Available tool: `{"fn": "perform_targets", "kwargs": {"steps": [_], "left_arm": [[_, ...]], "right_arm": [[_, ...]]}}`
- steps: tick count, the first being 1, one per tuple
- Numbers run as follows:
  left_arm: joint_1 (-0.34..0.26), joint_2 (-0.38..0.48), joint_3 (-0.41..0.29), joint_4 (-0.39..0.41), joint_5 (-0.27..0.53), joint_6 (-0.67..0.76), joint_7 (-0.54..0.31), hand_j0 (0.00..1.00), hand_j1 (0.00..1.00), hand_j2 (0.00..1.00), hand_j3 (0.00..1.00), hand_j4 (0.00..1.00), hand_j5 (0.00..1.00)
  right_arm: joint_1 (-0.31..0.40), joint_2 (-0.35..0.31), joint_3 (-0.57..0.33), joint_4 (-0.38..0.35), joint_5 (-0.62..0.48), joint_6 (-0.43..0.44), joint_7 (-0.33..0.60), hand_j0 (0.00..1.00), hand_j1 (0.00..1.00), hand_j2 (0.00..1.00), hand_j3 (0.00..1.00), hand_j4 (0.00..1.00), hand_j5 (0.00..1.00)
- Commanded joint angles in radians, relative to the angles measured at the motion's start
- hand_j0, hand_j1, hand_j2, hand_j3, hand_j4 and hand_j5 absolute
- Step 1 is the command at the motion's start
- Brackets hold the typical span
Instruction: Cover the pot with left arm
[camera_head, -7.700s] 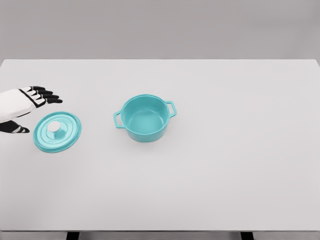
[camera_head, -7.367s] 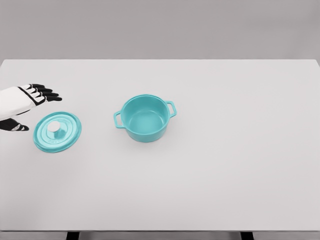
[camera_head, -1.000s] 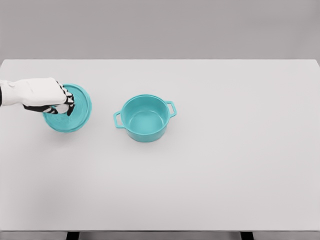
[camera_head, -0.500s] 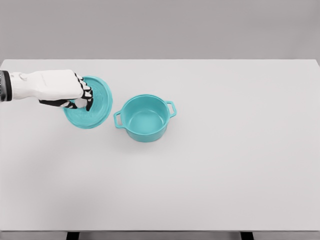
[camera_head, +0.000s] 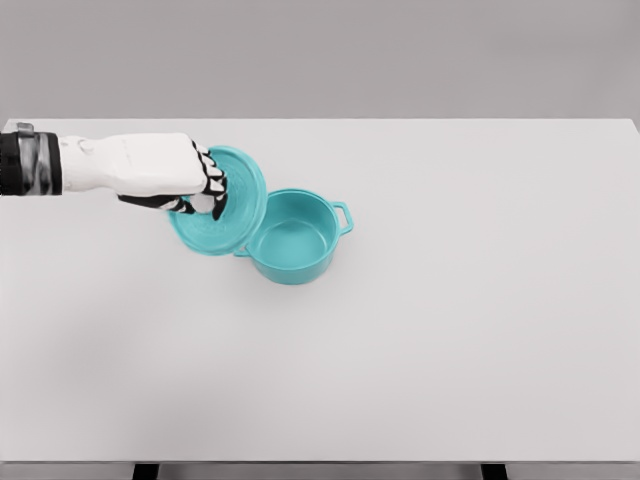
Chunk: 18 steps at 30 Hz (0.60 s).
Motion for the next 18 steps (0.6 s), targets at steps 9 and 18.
{"fn": "perform_targets", "kwargs": {"steps": [9,18], "left_arm": [[-0.009,-0.076,-0.006,-0.001,0.011,0.002,-0.021,0.44,0.44,0.44,0.44,0.44,0.44],[-0.011,-0.117,-0.009,0.0,0.011,0.002,-0.075,0.44,0.44,0.44,0.44,0.44,0.44]], "right_arm": [[0.0,0.0,0.0,0.0,0.0,0.0,0.0,1.0,1.0,1.0,1.0,1.0,1.0],[0.0,0.0,0.0,0.0,0.0,0.0,0.0,1.0,1.0,1.0,1.0,1.0,1.0]]}}
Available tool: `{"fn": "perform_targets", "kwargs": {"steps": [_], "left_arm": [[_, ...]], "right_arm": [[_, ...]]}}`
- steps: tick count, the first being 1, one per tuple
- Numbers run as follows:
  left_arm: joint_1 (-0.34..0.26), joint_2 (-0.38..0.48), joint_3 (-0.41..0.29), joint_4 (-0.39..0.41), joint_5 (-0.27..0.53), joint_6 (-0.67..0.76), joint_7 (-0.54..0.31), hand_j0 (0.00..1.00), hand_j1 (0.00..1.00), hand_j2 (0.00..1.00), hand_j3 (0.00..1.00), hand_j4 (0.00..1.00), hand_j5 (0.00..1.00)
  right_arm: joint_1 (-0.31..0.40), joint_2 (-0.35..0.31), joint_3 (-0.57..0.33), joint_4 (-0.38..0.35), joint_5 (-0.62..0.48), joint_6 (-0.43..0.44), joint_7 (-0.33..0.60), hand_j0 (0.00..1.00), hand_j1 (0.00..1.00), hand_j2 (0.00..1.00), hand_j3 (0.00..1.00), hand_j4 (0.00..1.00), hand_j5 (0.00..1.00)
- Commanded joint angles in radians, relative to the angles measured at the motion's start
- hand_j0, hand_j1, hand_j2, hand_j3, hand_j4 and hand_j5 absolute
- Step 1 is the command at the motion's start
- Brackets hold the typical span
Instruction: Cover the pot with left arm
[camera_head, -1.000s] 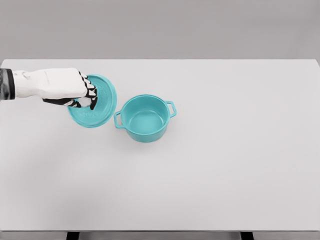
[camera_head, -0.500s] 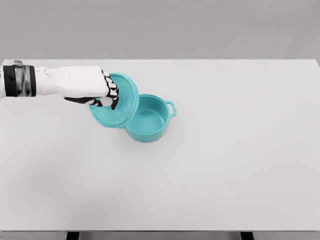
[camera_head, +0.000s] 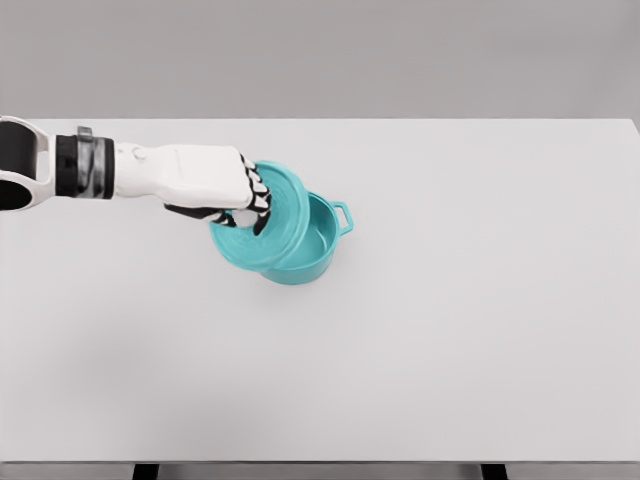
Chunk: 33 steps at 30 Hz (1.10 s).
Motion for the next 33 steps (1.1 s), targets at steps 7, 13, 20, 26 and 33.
{"fn": "perform_targets", "kwargs": {"steps": [7,13,20,26,33], "left_arm": [[0.0,-0.036,0.0,0.0,0.006,0.002,-0.041,0.44,0.44,0.44,0.44,0.44,0.44],[-0.003,-0.065,0.0,0.0,0.006,0.002,-0.101,0.44,0.44,0.44,0.44,0.44,0.44],[-0.032,-0.115,0.0,0.0,0.012,0.002,-0.192,0.44,0.44,0.44,0.44,0.44,0.44],[-0.06,-0.14,-0.016,0.003,0.042,0.002,-0.193,0.44,0.44,0.44,0.44,0.44,0.44],[-0.087,-0.166,-0.017,0.032,0.05,0.002,-0.193,0.45,0.45,0.45,0.45,0.45,0.45]], "right_arm": [[0.0,0.0,0.0,0.0,0.0,0.0,0.0,1.0,1.0,1.0,1.0,1.0,1.0],[0.0,0.0,0.0,0.0,0.0,0.0,0.0,1.0,1.0,1.0,1.0,1.0,1.0],[0.0,0.0,0.0,0.0,0.0,0.0,0.0,1.0,1.0,1.0,1.0,1.0,1.0],[0.0,0.0,0.0,0.0,0.0,0.0,0.0,1.0,1.0,1.0,1.0,1.0,1.0],[0.0,0.0,0.0,0.0,0.0,0.0,0.0,1.0,1.0,1.0,1.0,1.0,1.0]]}}
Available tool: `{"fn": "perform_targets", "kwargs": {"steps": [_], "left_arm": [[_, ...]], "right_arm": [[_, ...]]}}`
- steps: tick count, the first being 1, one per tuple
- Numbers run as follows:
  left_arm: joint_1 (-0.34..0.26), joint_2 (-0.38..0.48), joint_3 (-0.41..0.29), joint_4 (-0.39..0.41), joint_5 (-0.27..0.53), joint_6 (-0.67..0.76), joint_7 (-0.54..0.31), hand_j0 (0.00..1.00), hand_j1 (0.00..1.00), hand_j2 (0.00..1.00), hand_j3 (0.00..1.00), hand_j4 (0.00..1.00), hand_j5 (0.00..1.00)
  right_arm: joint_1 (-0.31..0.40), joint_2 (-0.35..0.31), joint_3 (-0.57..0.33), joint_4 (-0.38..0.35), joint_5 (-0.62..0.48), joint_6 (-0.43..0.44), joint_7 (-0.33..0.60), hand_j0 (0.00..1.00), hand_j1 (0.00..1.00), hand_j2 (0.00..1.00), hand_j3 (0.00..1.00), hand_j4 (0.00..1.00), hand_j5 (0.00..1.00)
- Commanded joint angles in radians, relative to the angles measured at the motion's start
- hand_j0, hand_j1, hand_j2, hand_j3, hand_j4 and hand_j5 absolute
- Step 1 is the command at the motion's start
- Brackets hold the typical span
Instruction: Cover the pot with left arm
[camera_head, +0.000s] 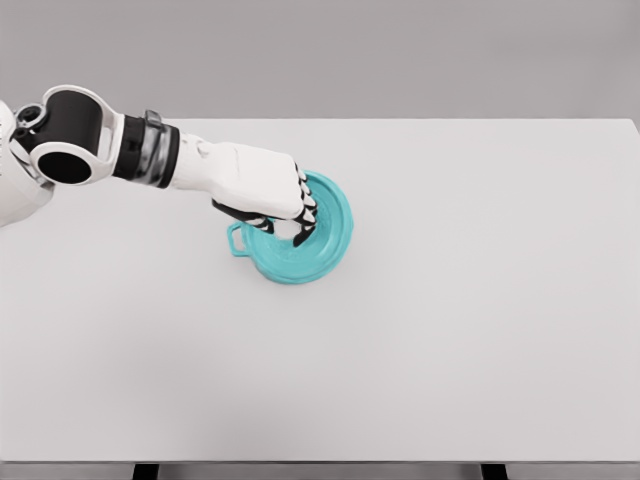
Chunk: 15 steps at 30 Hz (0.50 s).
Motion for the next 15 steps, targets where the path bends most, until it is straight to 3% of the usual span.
{"fn": "perform_targets", "kwargs": {"steps": [1,7,15], "left_arm": [[0.0,-0.019,0.0,0.035,0.007,0.002,0.0,0.45,0.45,0.45,0.45,0.45,0.45],[-0.005,-0.051,0.0,0.146,0.007,0.002,0.0,0.46,0.46,0.46,0.46,0.46,0.46],[-0.006,-0.055,-0.006,0.161,0.005,0.002,0.0,0.46,0.46,0.46,0.46,0.46,0.46]], "right_arm": [[0.0,0.0,0.0,0.0,0.0,0.0,0.0,1.0,1.0,1.0,1.0,1.0,1.0],[0.0,0.0,0.0,0.0,0.0,0.0,0.0,1.0,1.0,1.0,1.0,1.0,1.0],[0.0,0.0,0.0,0.0,0.0,0.0,0.0,1.0,1.0,1.0,1.0,1.0,1.0]]}}
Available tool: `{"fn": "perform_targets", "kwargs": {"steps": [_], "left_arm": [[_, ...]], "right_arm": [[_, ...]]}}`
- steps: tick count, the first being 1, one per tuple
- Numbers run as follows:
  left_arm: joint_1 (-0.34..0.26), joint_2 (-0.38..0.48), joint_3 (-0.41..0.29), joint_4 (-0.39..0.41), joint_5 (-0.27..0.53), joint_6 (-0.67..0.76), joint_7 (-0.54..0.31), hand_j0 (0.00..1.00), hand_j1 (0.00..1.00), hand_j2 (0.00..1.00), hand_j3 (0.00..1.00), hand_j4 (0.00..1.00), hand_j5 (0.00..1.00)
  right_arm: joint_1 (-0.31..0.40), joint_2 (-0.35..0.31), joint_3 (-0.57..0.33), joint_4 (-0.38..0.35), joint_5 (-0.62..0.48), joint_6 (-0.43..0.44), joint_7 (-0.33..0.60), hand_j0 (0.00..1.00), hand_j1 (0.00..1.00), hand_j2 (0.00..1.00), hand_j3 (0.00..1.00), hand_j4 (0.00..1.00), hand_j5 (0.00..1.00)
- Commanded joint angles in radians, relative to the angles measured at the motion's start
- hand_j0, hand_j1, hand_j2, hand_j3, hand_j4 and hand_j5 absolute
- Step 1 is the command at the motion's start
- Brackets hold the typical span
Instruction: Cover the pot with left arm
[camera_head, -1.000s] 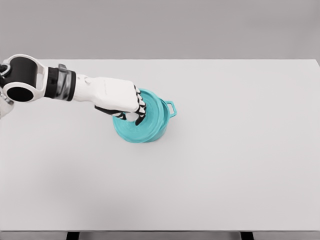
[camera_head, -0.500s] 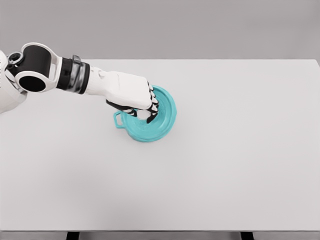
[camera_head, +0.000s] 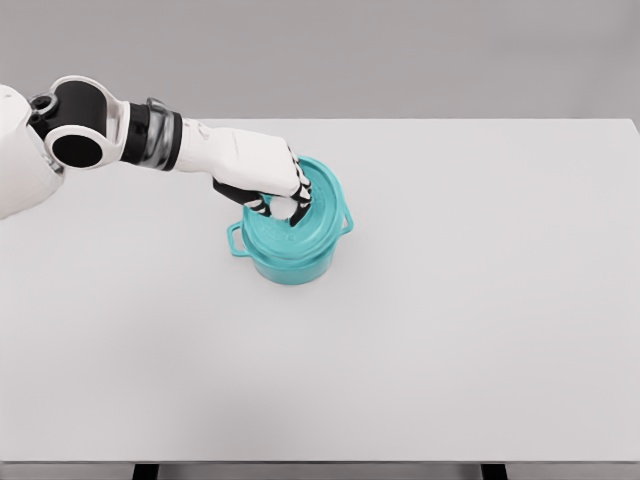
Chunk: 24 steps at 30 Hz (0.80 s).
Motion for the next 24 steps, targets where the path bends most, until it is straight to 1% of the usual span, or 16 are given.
{"fn": "perform_targets", "kwargs": {"steps": [1,3,11,14,19,21,23,24], "left_arm": [[0.0,-0.006,-0.005,0.028,0.003,0.002,0.0,0.46,0.46,0.46,0.46,0.46,0.46],[0.0,-0.006,-0.01,0.041,0.001,0.002,0.0,0.47,0.47,0.47,0.47,0.47,0.47],[0.0,-0.023,-0.024,0.041,0.001,0.002,0.0,0.52,0.52,0.52,0.52,0.52,0.52],[0.0,-0.025,-0.024,0.043,0.001,0.002,0.0,0.56,0.56,0.56,0.56,0.56,0.56],[0.0,-0.025,-0.039,0.048,-0.001,0.002,0.0,0.59,0.59,0.59,0.59,0.59,0.59],[0.0,-0.025,-0.04,0.049,-0.001,0.002,0.0,0.62,0.62,0.62,0.62,0.62,0.62],[0.0,-0.025,-0.04,0.051,-0.001,0.002,0.0,0.69,0.69,0.69,0.69,0.69,0.69],[0.0,-0.025,-0.04,0.051,-0.001,0.002,0.0,0.69,0.69,0.69,0.69,0.69,0.69]], "right_arm": [[0.0,0.0,0.0,0.0,0.0,0.0,0.0,1.0,1.0,1.0,1.0,1.0,1.0],[0.0,0.0,0.0,0.0,0.0,0.0,0.0,1.0,1.0,1.0,1.0,1.0,1.0],[0.0,0.0,0.0,0.0,0.0,0.0,0.0,1.0,1.0,1.0,1.0,1.0,1.0],[0.0,0.0,0.0,0.0,0.0,0.0,0.0,1.0,1.0,1.0,1.0,1.0,1.0],[0.0,0.0,0.0,0.0,0.0,0.0,0.0,1.0,1.0,1.0,1.0,1.0,1.0],[0.0,0.0,0.0,0.0,0.0,0.0,0.0,1.0,1.0,1.0,1.0,1.0,1.0],[0.0,0.0,0.0,0.0,0.0,0.0,0.0,1.0,1.0,1.0,1.0,1.0,1.0],[0.0,0.0,0.0,0.0,0.0,0.0,0.0,1.0,1.0,1.0,1.0,1.0,1.0]]}}
